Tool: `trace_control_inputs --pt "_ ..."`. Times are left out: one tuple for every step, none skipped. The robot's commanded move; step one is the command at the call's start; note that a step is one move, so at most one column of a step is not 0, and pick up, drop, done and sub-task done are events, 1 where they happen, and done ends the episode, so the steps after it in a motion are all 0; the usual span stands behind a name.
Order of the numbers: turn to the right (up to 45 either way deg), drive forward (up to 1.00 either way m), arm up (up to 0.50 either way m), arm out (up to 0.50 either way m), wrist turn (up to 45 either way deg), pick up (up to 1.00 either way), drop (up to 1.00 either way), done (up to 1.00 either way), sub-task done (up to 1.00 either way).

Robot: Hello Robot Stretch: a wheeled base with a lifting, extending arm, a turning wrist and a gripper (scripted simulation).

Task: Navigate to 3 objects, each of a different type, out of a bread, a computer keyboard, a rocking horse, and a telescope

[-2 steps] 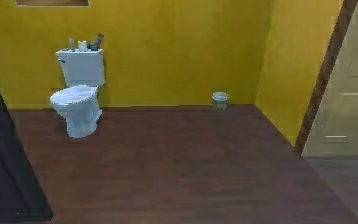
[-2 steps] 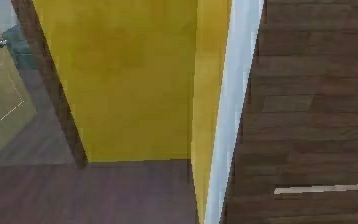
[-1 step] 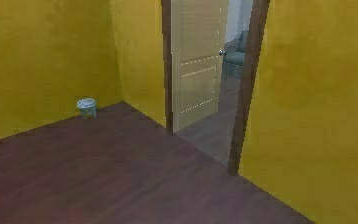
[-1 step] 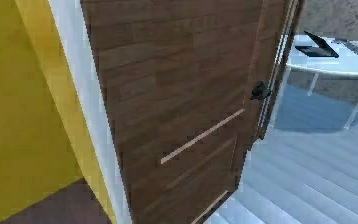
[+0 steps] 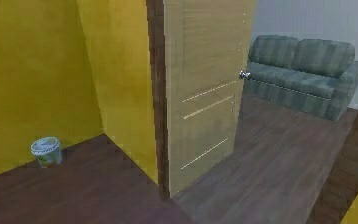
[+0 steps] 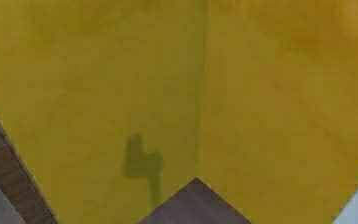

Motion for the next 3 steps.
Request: trace_control_inputs --pt "3.0 0.00 0.00 0.00 0.0 0.00 0.00 0.00 0.00" --pt "0.0 0.70 0.00 0.00 0.0 0.00 0.00 0.00 0.00" --pt "42.0 0.00 0.00 0.00 0.0 0.00 0.00 0.00 0.00"
